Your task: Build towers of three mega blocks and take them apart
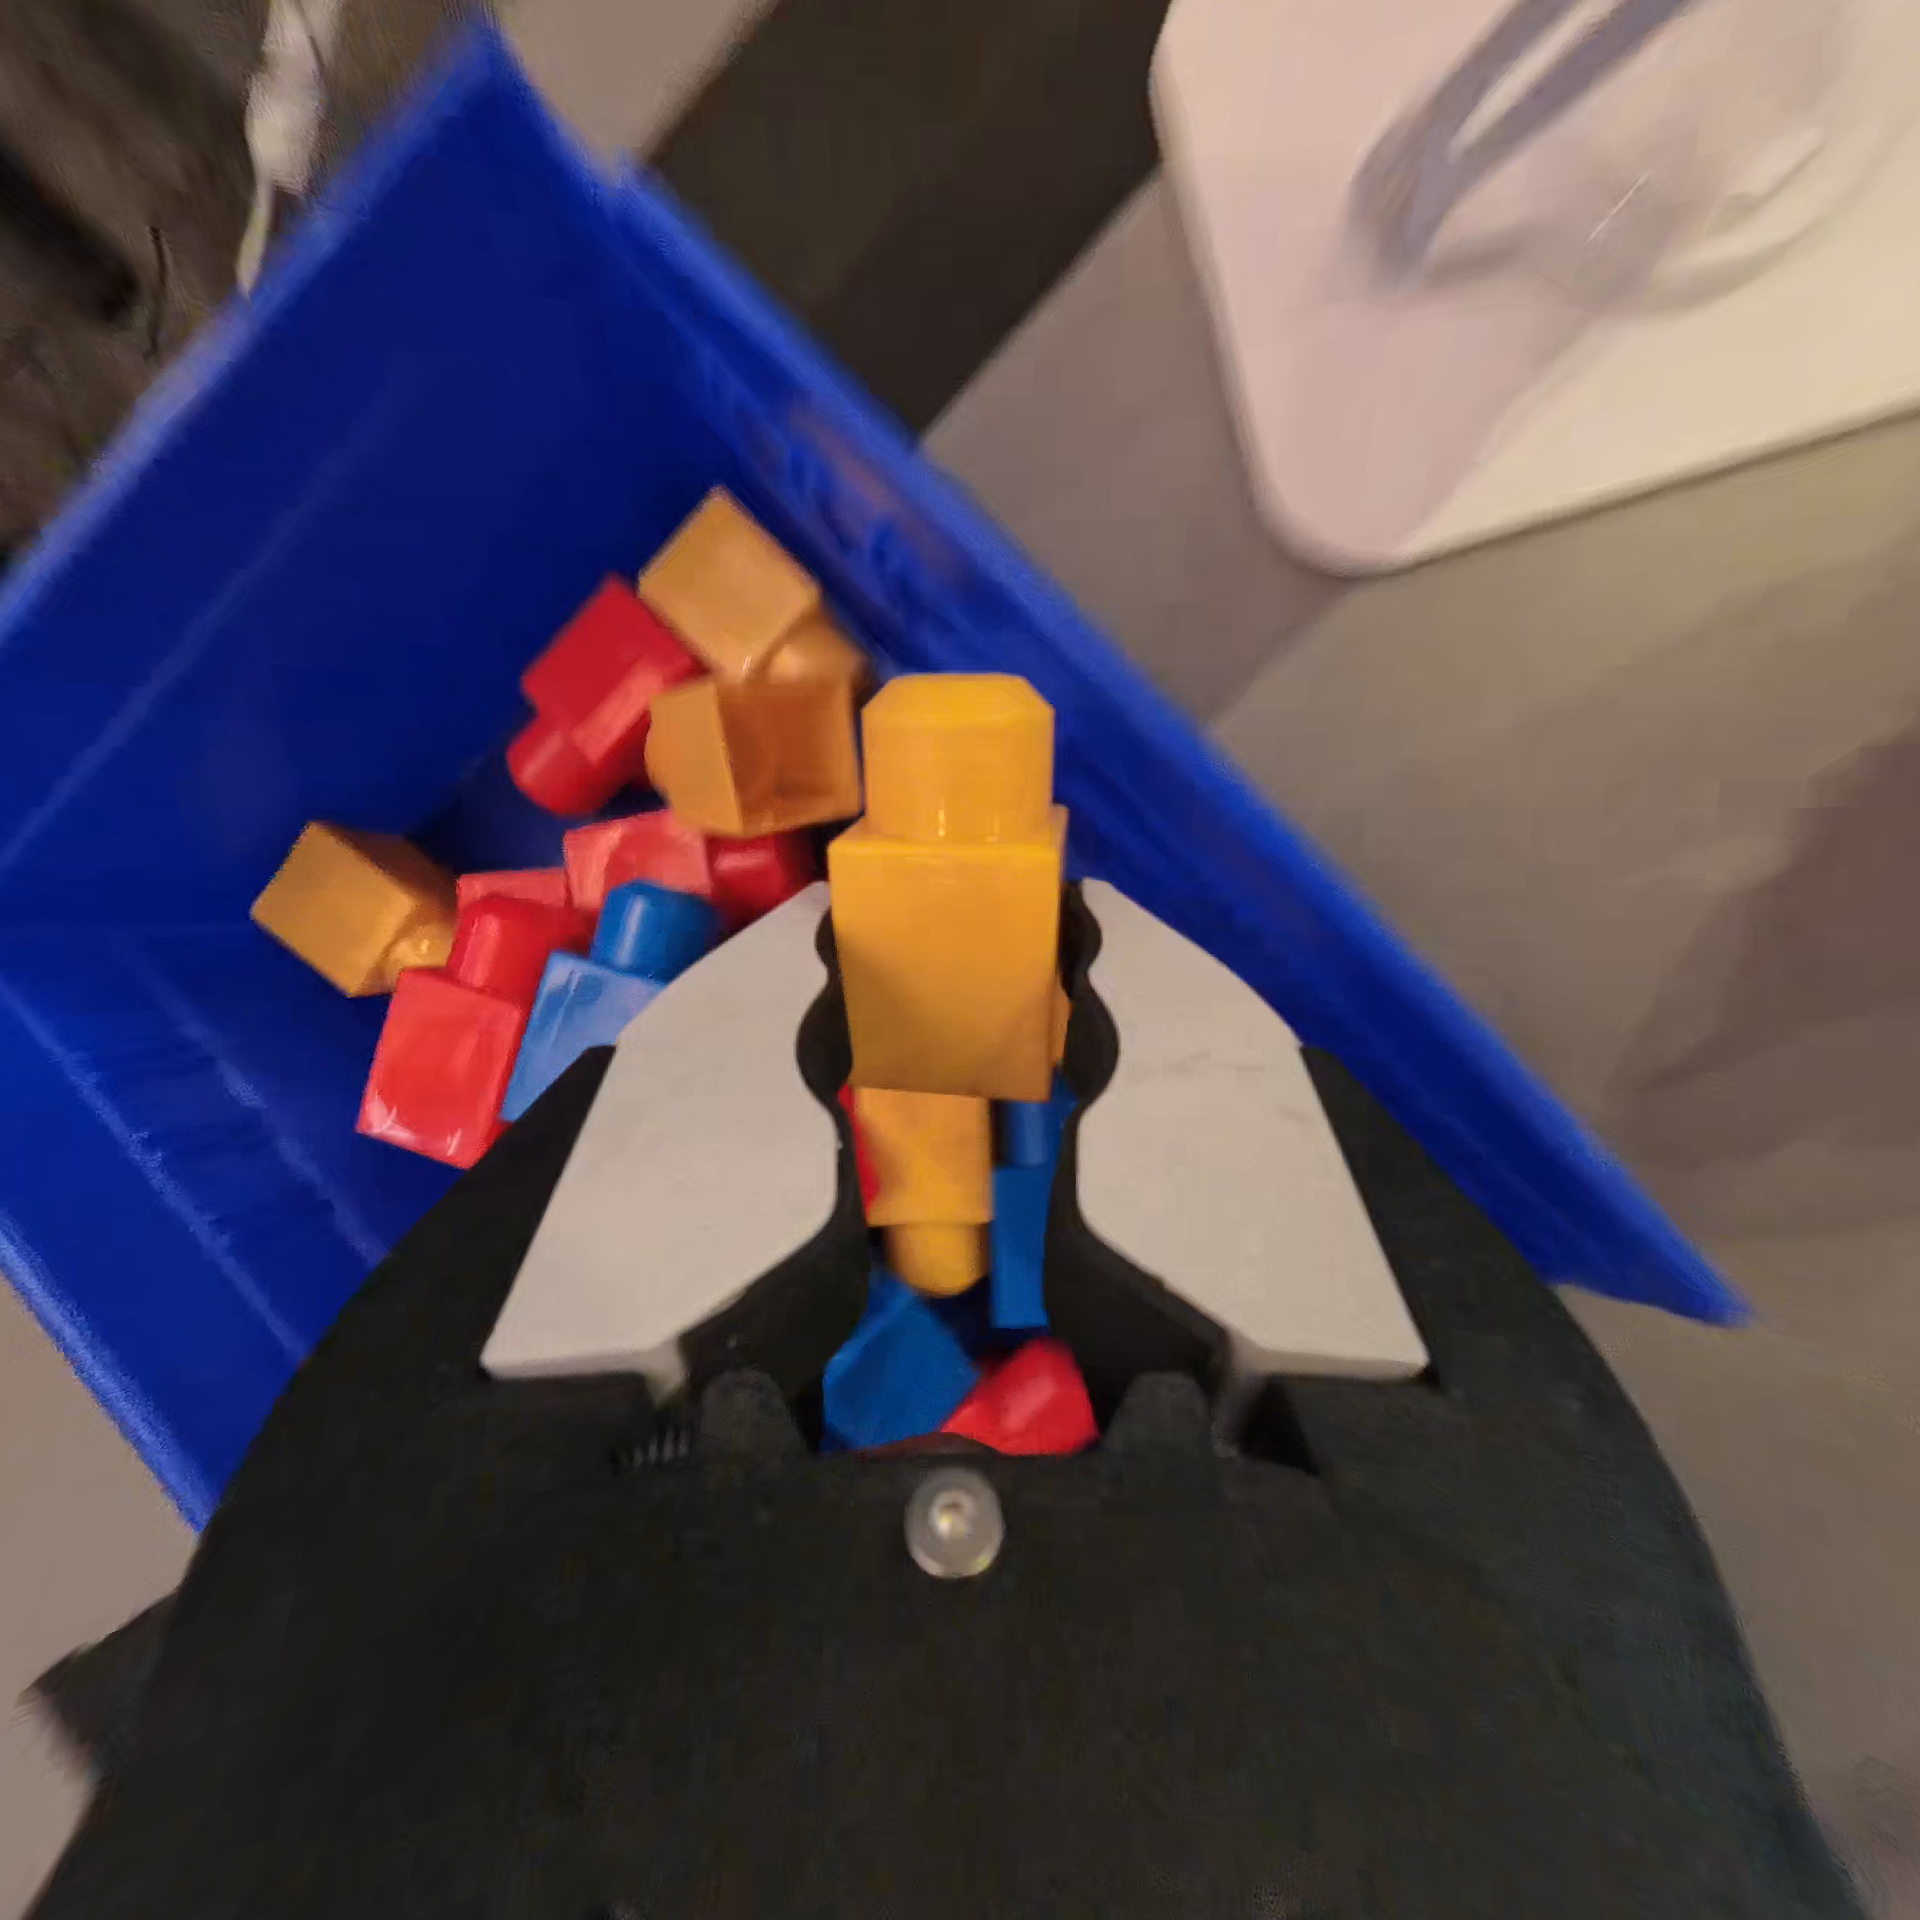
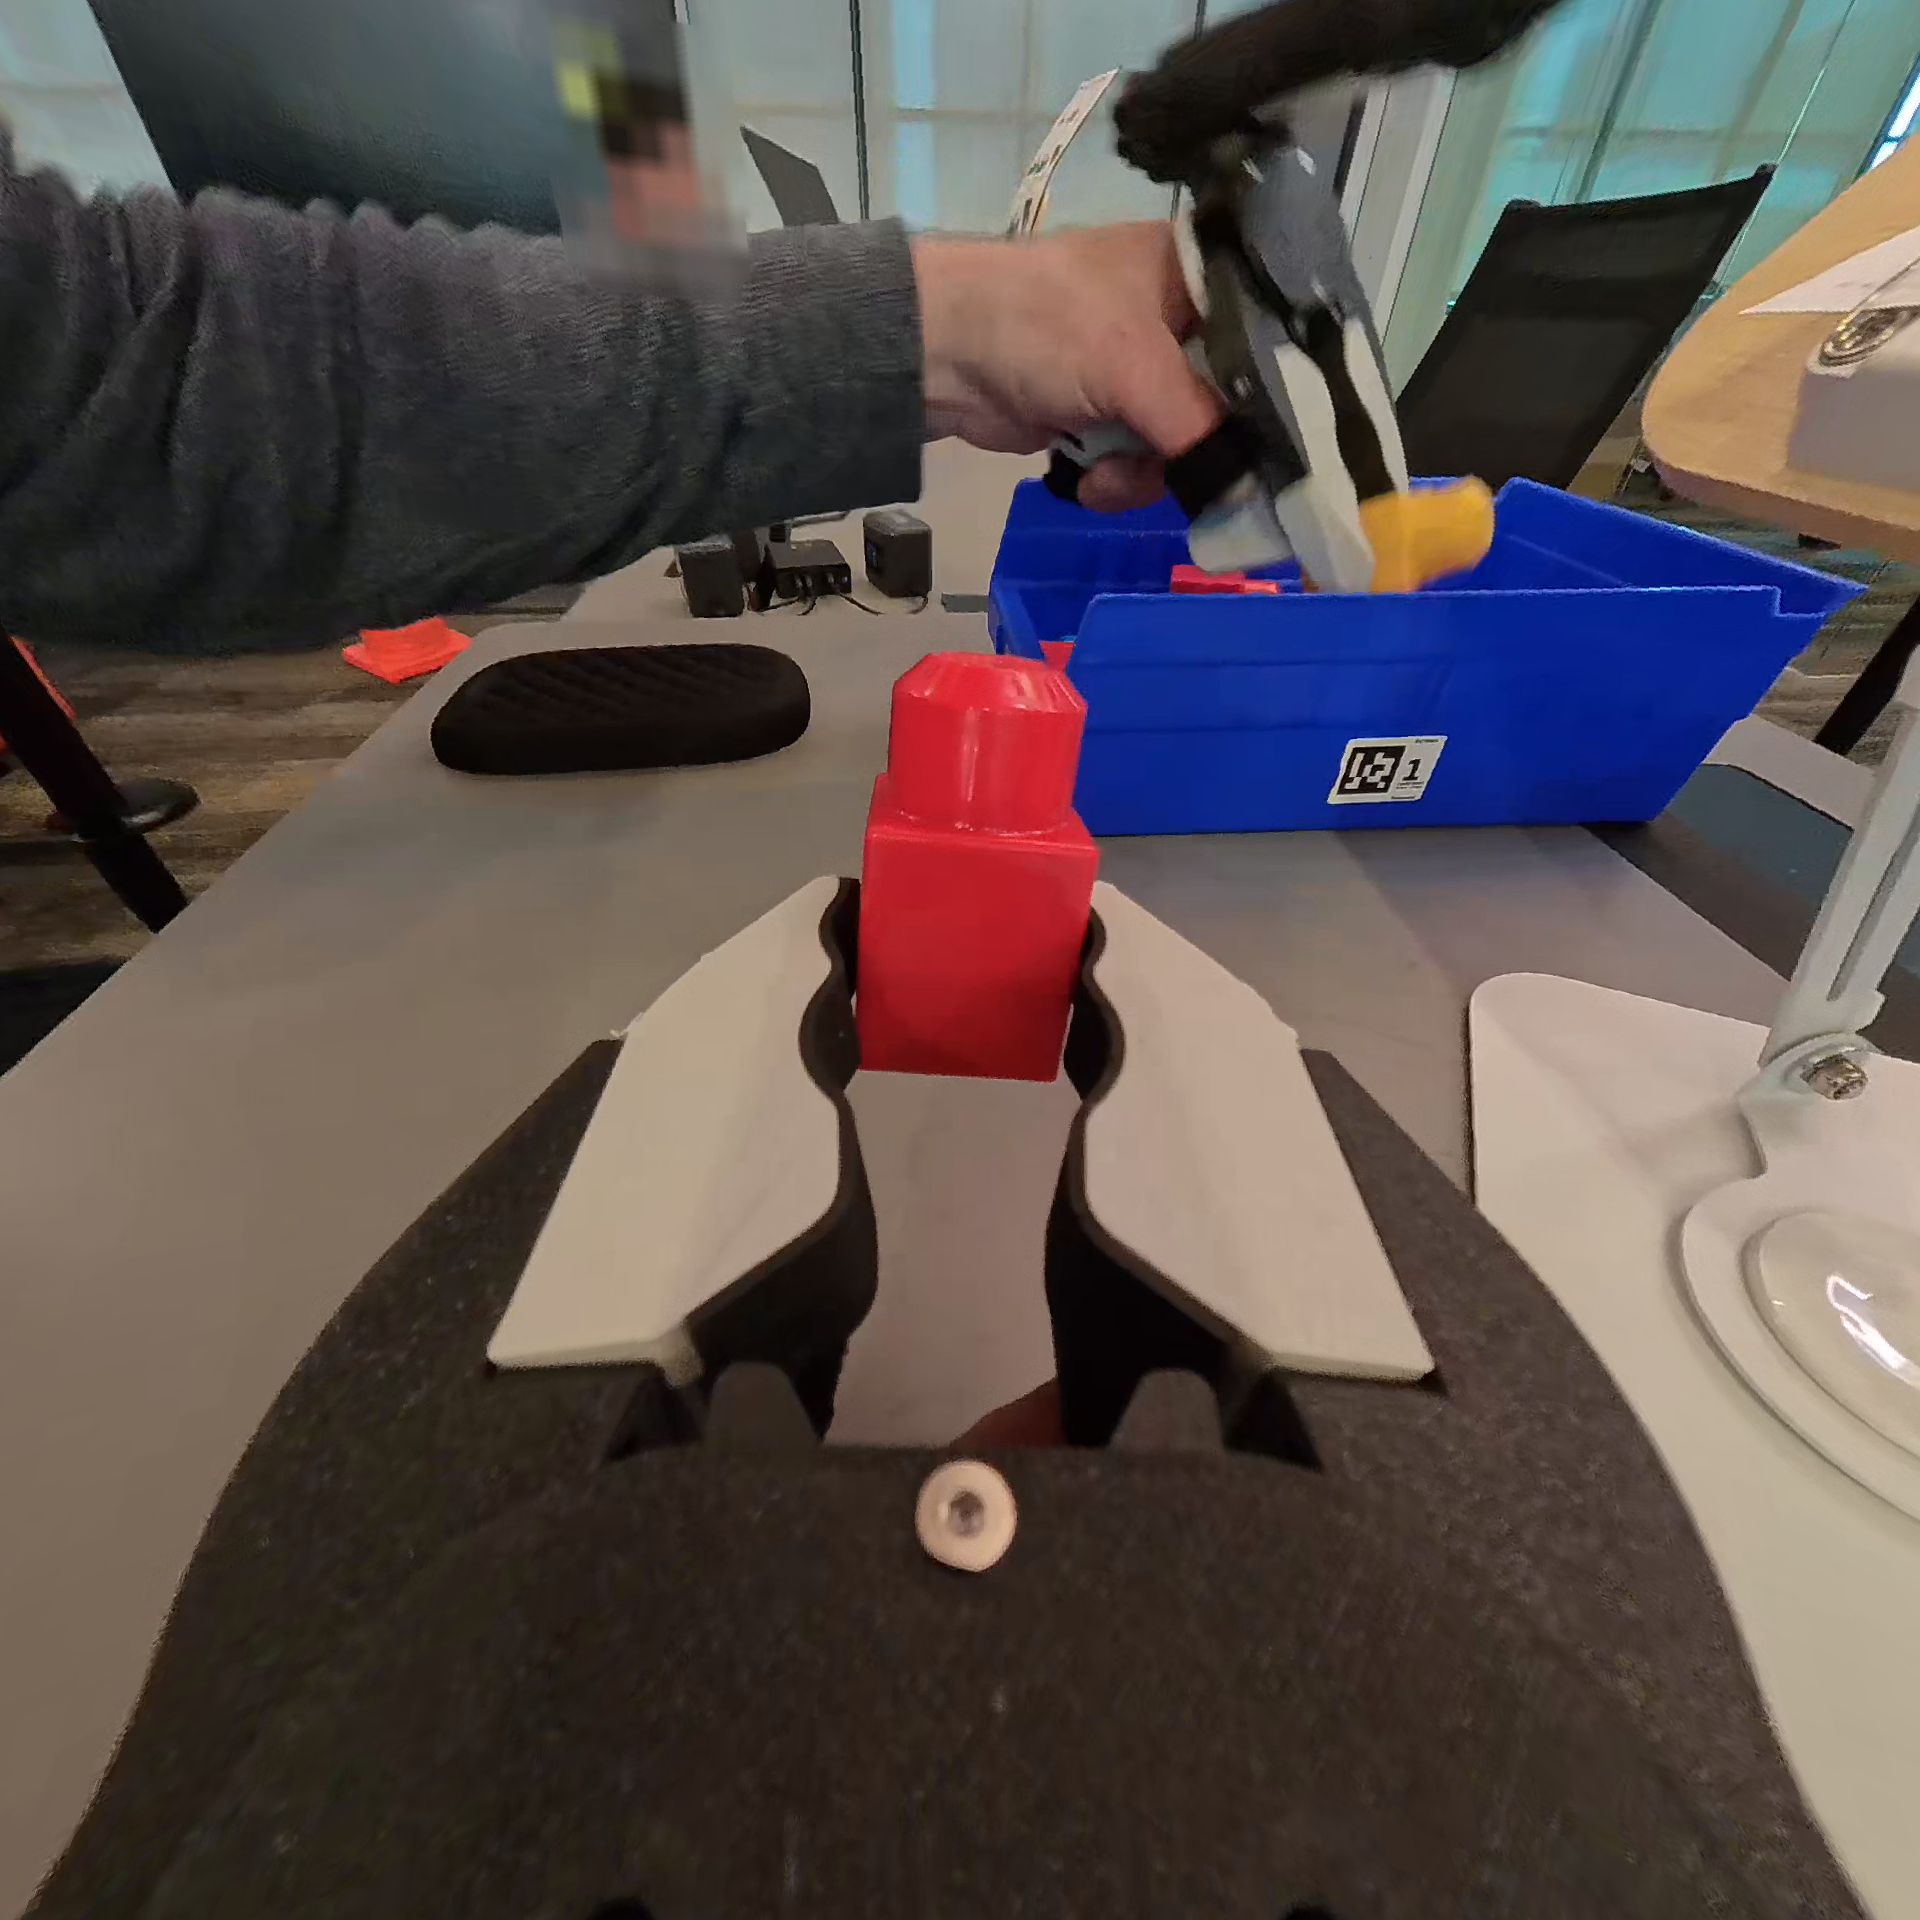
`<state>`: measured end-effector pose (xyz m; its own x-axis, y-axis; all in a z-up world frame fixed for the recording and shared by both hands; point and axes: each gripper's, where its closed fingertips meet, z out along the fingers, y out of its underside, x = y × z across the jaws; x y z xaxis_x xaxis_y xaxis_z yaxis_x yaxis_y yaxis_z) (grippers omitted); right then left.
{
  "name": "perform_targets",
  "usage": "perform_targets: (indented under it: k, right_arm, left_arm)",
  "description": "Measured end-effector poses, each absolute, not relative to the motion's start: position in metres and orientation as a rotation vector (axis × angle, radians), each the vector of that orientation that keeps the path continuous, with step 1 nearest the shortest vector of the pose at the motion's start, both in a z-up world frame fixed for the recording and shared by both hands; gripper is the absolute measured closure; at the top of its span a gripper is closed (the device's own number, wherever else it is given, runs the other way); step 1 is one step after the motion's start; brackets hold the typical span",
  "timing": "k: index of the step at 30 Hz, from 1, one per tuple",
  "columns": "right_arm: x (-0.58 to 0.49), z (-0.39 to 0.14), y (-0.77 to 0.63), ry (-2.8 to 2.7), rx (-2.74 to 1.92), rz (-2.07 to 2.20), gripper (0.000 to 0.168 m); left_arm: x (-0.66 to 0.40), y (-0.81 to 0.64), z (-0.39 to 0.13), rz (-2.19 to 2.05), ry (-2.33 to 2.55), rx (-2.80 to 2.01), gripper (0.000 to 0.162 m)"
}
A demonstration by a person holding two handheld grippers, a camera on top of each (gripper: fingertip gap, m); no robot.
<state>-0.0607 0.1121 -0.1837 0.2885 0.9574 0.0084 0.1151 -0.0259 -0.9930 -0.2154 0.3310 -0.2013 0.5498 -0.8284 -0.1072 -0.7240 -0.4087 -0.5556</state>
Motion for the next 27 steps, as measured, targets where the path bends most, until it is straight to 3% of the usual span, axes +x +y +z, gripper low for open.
perform_targets:
  k: [5, 9, 19, 27]
  right_arm:
    - [-0.068, -0.165, 0.113, -0.992, -1.417, 1.073, 0.131]
    - [-0.072, -0.148, 0.110, -0.938, -1.397, 1.168, 0.132]
    - [-0.064, -0.129, 0.107, -0.909, -1.366, 1.219, 0.132]
    - [-0.060, -0.129, 0.110, -0.910, -1.370, 1.216, 0.131]
  left_arm:
    - [-0.160, 0.265, -0.087, -0.782, 0.940, -1.764, 0.125]
    - [-0.112, 0.202, -0.038, -1.110, 0.812, -1.472, 0.125]
    - [-0.031, 0.133, -0.053, -1.455, 0.801, -1.261, 0.125]
    - [-0.018, 0.124, -0.072, -1.445, 0.852, -1.267, 0.125]
